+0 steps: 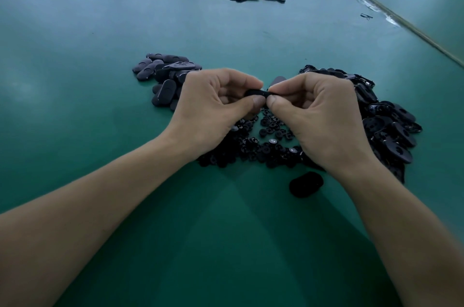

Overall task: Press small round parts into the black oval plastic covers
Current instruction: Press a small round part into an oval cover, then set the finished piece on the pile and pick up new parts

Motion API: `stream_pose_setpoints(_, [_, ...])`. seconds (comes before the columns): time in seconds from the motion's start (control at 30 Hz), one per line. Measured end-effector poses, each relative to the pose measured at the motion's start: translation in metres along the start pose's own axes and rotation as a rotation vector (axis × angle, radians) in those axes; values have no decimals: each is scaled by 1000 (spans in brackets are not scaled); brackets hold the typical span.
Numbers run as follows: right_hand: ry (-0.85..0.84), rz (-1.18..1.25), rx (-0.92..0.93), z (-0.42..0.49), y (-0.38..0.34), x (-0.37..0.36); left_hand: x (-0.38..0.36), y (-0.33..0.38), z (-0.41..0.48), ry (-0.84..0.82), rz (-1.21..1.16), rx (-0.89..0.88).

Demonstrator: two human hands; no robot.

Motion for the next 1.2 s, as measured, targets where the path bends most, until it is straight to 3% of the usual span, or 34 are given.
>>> stream_pose_setpoints(0.57, [13, -30, -7, -1, -3, 1, 5, 0, -1, 77, 7, 5])
stream_pose_setpoints(0.7, [185, -354, 37, 0, -7, 22, 12, -2, 1, 151, -60, 6])
stream_pose_setpoints(0.77, [232, -553, -26, 1, -2, 36, 17, -6, 2, 205, -114, 27])
stream_pose_setpoints(0.9, [111, -828, -203, 1, 19, 42, 26, -15, 5, 320, -228, 109])
stream_pose_setpoints(1.03, [70, -912, -260, -2, 22, 38, 34, -20, 7, 440, -367, 161])
stream_pose_setpoints(1.2, [43, -939, -285, -3, 22, 37, 42, -25, 8, 512, -359, 206])
Point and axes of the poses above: each hand's wrist, its own z-axis towards the middle knuckle, its own x-axis out of the back of the hand, y = z × x, the point moved 7 cm from there along z, towards the middle knuckle, and after that the axes turned 1 degree about y, right-handed, at the moved point
